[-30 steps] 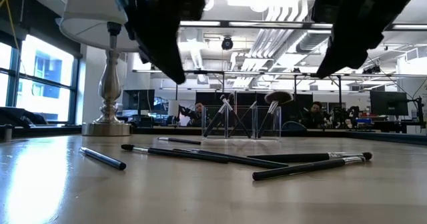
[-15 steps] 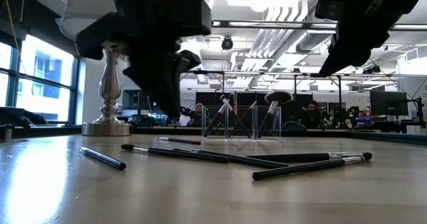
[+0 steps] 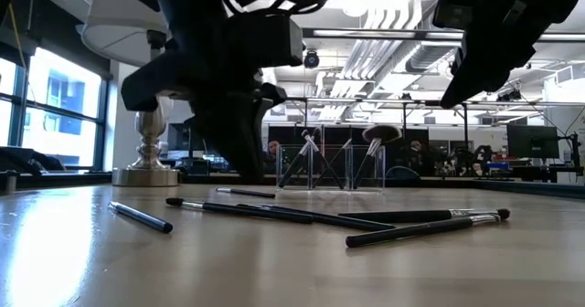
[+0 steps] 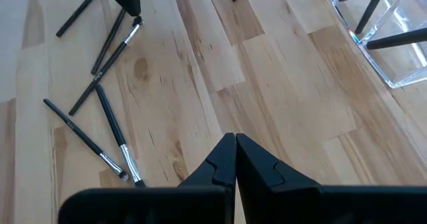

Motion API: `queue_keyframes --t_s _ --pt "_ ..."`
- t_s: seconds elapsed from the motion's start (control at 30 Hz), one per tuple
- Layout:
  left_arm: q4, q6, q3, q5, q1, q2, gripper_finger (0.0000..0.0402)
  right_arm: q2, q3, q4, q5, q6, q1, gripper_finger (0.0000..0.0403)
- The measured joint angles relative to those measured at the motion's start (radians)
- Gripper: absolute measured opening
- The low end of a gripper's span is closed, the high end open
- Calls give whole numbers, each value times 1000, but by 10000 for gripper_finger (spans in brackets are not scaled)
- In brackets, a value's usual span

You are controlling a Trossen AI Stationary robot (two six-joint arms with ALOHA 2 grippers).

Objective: Put items in baskets/containers
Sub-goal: Put the liner brush into the transparent organizer

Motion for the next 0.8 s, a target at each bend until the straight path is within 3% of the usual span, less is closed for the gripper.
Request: queue_keyframes --t_s 0.43,0.8 --pt "-21 28 0 5 0 0 112 0 0 -4 11 2 0 1" --pt "-22 242 0 29 0 0 119 0 0 -3 19 26 0 1"
